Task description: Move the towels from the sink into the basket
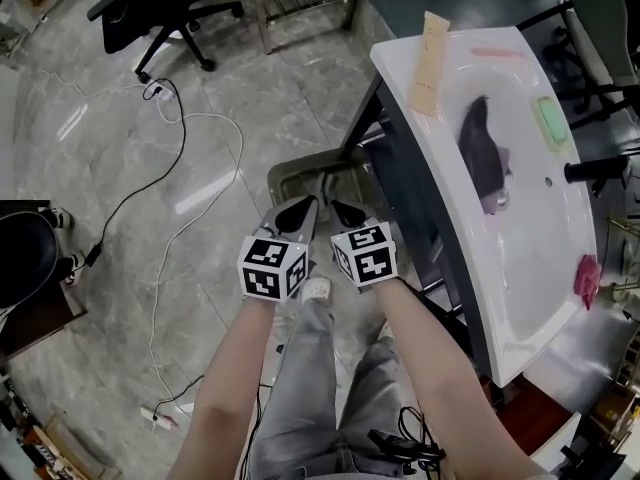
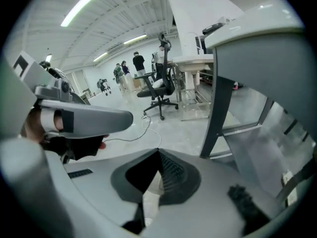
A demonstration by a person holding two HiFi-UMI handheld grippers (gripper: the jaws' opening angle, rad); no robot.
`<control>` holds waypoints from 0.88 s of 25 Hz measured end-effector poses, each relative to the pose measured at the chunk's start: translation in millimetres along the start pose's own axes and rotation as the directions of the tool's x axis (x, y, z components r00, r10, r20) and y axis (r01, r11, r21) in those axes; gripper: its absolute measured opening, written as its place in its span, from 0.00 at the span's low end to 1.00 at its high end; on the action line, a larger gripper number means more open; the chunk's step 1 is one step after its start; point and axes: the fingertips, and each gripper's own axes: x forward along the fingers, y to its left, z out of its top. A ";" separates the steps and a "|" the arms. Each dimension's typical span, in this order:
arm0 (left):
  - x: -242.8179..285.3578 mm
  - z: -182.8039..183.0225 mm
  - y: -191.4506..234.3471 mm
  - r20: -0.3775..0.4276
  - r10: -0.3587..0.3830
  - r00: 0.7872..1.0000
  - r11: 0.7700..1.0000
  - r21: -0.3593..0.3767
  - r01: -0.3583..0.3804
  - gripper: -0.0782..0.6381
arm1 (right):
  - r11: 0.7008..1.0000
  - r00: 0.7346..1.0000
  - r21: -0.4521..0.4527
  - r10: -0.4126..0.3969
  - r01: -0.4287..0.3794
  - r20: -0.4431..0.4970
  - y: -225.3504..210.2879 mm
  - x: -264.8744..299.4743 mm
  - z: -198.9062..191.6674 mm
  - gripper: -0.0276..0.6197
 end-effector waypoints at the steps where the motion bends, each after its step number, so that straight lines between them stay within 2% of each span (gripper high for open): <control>1: -1.7 2.6 -2.4 0.004 0.001 1.000 1.000 0.001 -0.001 0.11 | 1.000 1.000 -0.010 0.006 -0.006 0.004 2.3 -4.8 2.7 0.07; 10: -20.7 25.0 -19.1 0.013 0.047 0.999 0.999 -0.003 -0.047 0.11 | 1.000 0.995 -0.014 0.026 -0.024 0.094 10.7 -54.5 38.9 0.07; 17: -47.3 55.6 -49.4 0.082 0.021 0.996 0.999 0.036 -0.024 0.11 | 0.998 0.988 -0.068 0.017 -0.007 0.154 24.1 -98.3 66.6 0.07; 22: -59.6 82.6 -73.7 0.129 0.023 0.991 0.997 0.068 -0.032 0.11 | 0.998 0.981 -0.050 0.034 -0.025 0.193 31.5 -129.5 76.8 0.07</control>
